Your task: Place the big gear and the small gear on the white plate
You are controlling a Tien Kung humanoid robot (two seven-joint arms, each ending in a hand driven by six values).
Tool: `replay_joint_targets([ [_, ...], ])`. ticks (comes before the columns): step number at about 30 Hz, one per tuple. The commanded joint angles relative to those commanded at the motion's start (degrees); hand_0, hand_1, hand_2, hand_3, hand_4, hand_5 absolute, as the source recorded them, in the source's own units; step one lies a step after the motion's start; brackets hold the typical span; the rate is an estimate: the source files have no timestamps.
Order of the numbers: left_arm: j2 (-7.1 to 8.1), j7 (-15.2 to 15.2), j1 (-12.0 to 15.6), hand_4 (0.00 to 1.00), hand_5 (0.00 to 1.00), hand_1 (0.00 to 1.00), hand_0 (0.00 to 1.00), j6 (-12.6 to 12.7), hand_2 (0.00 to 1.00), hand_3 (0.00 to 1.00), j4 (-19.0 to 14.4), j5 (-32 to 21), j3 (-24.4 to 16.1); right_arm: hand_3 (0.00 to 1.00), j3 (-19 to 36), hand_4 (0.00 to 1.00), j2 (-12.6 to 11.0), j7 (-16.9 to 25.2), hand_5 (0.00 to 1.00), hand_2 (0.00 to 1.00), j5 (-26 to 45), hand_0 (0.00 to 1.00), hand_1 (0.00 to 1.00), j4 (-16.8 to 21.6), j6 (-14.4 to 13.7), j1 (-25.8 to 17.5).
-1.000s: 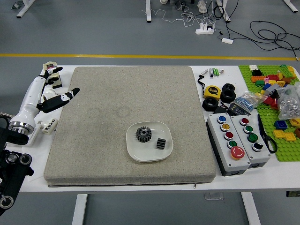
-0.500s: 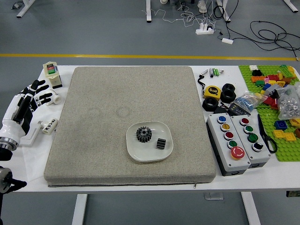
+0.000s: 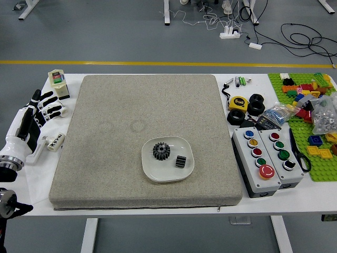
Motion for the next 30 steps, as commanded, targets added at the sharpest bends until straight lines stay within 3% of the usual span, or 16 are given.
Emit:
replay_joint_targets([
  [5, -0.04, 0.00, -0.26, 0.918, 0.940, 0.739, 0.704, -0.37, 0.829, 0.798, 0.13, 0.06, 0.97, 0.574, -0.12, 0.780, -0.01, -0.01, 0.715, 0.704, 0.19, 0.609, 0.613, 0.00, -0.01, 0.21],
  [7, -0.05, -0.12, -0.22, 0.918, 0.941, 0.789, 0.754, 0.01, 0.872, 0.817, 0.11, -0.17, 1.43, 0.574, -0.11, 0.780, -0.01, -0.03, 0.716, 0.704, 0.14, 0.609, 0.612, 0.00, 0.02, 0.25],
  [11, 0.06, -1.20, 0.01, 0.918, 0.941, 0.789, 0.754, 2.83, 0.872, 0.817, -0.04, -1.65, 3.65, 0.574, -0.06, 0.780, -0.03, -0.08, 0.716, 0.704, 0.01, 0.609, 0.612, 0.00, 0.07, 0.33],
  [12, 0.05, -1.26, 0.03, 0.918, 0.939, 0.832, 0.794, 2.98, 0.908, 0.848, -0.05, -1.77, 3.78, 0.574, -0.05, 0.780, -0.03, -0.08, 0.716, 0.704, 0.00, 0.609, 0.612, 0.00, 0.07, 0.34],
  [18, -0.22, -1.91, 0.12, 0.918, 0.939, 0.856, 0.816, 4.39, 0.926, 0.858, 0.02, -2.64, 5.75, 0.573, 0.00, 0.779, -0.07, -0.08, 0.718, 0.703, -0.17, 0.610, 0.612, 0.00, 0.14, 0.43],
  [30, -0.17, -0.88, -0.15, 0.921, 0.955, 0.874, 0.836, 2.12, 0.931, 0.861, 0.39, -2.50, 6.99, 0.571, -0.10, 0.777, -0.07, -0.09, 0.718, 0.703, -0.08, 0.610, 0.612, 0.00, 0.16, 0.58],
])
